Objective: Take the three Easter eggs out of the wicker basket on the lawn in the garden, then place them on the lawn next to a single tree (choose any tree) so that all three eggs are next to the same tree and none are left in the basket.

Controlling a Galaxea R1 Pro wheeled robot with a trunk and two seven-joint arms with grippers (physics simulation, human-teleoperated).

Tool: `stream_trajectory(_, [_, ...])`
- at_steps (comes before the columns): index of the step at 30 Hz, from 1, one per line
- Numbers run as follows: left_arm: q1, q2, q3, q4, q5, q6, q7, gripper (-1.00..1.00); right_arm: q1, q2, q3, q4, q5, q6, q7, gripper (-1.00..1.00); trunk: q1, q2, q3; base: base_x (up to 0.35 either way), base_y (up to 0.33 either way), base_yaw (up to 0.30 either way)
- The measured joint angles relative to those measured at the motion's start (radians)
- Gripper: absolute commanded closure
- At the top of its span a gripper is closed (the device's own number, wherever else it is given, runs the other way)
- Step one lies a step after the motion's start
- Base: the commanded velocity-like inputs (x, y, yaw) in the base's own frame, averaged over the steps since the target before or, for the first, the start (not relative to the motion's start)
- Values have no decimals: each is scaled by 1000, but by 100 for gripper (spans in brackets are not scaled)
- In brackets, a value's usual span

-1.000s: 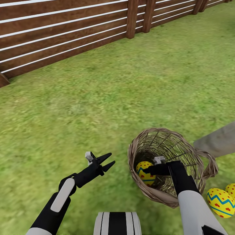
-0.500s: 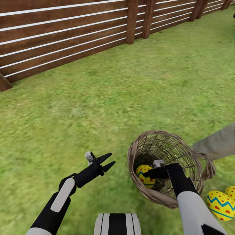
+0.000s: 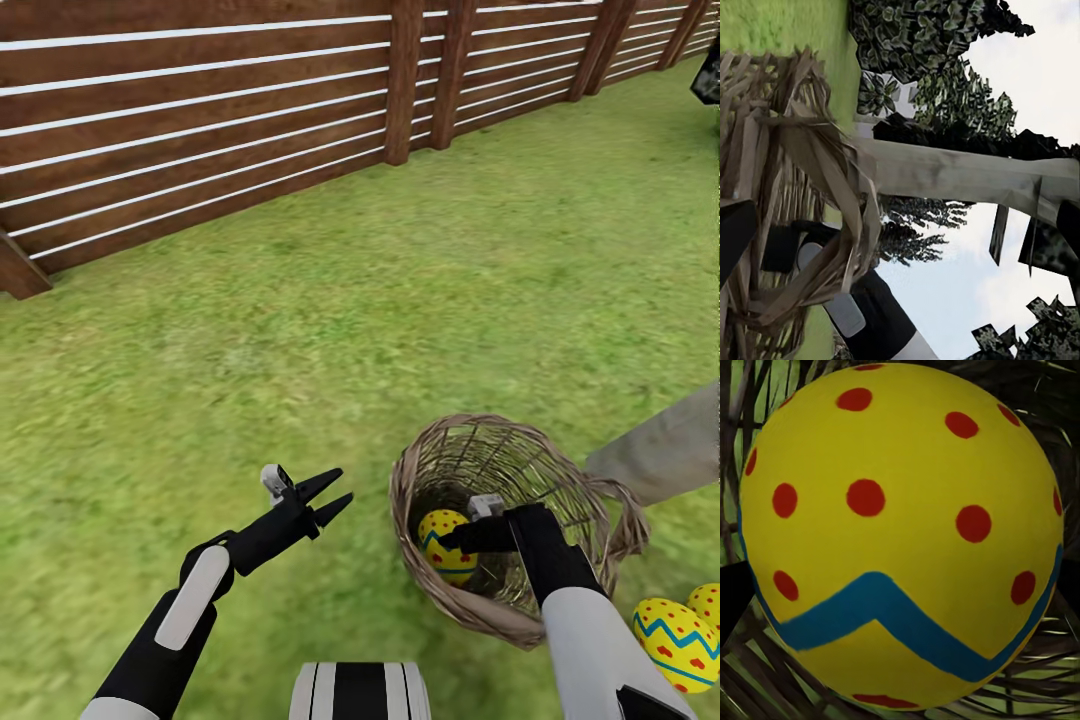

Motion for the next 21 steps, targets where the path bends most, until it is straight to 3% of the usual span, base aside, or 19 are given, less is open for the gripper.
stream_trajectory(12, [0, 1, -1, -2, 0, 3, 5, -100, 0, -5, 0, -39, 3, 12, 0, 100, -5, 3, 46, 0, 0, 0])
stream_trajectory(21, [0, 2, 0, -3, -1, 5, 17, -100, 0, -7, 16, -79, 14, 111, 18, 100, -9, 5, 81, -79, 0, 0])
